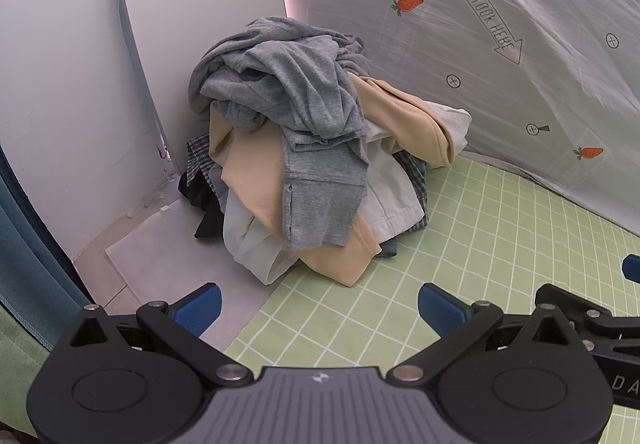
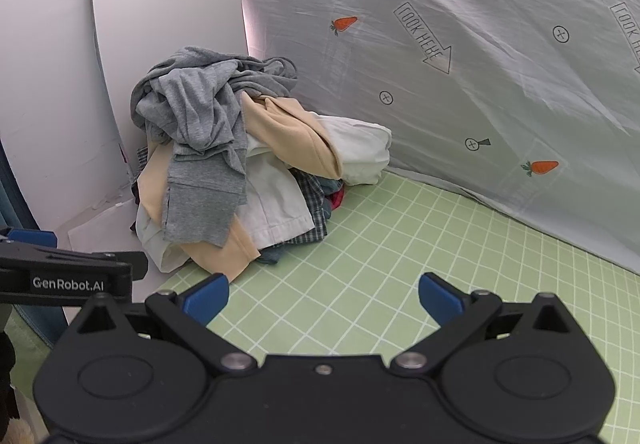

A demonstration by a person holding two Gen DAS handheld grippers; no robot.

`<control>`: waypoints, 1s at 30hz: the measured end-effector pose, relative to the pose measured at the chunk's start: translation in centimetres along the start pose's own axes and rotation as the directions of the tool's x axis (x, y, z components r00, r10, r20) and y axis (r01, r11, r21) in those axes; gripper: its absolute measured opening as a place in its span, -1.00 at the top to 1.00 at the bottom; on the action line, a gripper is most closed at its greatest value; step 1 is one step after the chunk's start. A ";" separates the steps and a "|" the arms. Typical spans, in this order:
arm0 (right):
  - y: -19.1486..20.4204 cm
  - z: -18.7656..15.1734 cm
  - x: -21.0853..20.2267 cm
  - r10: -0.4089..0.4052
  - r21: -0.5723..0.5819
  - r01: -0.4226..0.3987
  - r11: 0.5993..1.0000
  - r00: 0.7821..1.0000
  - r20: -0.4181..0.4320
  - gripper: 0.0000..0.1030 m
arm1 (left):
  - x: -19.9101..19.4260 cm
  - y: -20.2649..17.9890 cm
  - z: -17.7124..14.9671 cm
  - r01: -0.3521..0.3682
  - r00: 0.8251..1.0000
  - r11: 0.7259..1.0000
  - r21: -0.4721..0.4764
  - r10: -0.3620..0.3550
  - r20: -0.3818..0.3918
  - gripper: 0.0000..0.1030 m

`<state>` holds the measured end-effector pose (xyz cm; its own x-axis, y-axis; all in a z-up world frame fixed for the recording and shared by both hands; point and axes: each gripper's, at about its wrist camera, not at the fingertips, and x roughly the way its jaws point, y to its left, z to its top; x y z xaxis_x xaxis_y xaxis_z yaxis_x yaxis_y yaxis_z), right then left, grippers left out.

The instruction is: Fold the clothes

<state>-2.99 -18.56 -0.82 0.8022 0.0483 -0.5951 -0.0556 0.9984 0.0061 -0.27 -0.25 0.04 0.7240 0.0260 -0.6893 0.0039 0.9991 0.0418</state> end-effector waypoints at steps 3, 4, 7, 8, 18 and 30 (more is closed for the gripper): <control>0.0 0.0 0.0 0.000 0.001 0.000 1.000 1.000 -0.002 -0.99 | 0.2 0.0 0.0 0.000 1.000 1.000 0.002 0.000 -0.003 -1.00; 0.0 0.0 0.0 0.000 0.001 0.000 1.000 1.000 -0.002 -0.99 | 0.2 0.0 0.0 0.000 1.000 1.000 0.003 0.000 -0.003 -1.00; 0.1 0.0 0.0 0.000 0.002 0.000 1.000 1.000 -0.004 -0.99 | 0.2 -0.1 0.0 0.000 1.000 1.000 0.005 0.000 -0.003 -1.00; 0.1 0.0 0.0 0.000 0.003 0.000 1.000 1.000 -0.004 -0.99 | 0.3 -0.1 0.0 0.000 1.000 1.000 0.005 0.000 -0.003 -1.00; 0.0 0.1 0.1 -0.003 0.009 0.003 1.000 1.000 -0.007 -0.99 | 0.4 -0.2 -0.1 0.001 1.000 1.000 0.009 -0.001 -0.005 -1.00; -0.2 0.1 0.2 -0.003 0.015 0.003 1.000 1.000 -0.010 -0.99 | 0.5 -0.3 -0.1 0.002 1.000 1.000 0.011 -0.002 -0.015 -1.00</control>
<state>-2.80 -18.70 -0.86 0.7961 0.0450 -0.6035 -0.0439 0.9989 0.0166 0.03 -0.52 -0.37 0.7137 0.0243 -0.7000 0.0130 0.9988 0.0479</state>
